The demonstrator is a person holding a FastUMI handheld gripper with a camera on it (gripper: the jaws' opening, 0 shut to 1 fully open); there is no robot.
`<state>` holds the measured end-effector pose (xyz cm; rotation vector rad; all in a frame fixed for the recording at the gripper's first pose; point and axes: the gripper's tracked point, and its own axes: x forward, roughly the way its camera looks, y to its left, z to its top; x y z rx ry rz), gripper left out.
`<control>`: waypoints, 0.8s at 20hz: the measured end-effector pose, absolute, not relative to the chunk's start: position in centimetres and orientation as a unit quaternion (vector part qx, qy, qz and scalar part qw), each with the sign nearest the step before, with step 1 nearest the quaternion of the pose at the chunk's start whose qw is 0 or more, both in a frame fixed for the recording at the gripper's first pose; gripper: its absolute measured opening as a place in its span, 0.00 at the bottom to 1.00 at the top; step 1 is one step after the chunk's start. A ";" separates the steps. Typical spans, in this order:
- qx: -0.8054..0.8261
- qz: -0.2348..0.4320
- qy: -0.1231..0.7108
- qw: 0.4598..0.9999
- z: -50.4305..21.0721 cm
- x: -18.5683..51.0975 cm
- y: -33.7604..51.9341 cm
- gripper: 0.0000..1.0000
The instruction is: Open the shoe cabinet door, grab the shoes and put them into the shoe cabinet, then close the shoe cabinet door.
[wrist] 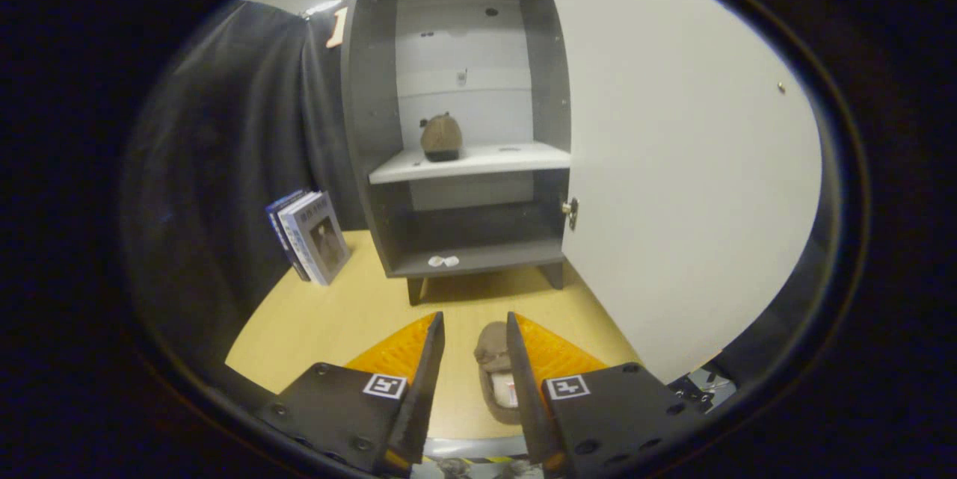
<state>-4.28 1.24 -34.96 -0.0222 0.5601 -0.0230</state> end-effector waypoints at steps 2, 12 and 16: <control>-0.020 -0.004 0.306 0.952 -39.4 -4.0 1.0 0.51; -0.032 0.001 0.436 0.899 -54.4 -5.5 -0.1 0.49; -0.050 -0.009 0.453 0.890 -55.4 -5.8 -0.7 0.49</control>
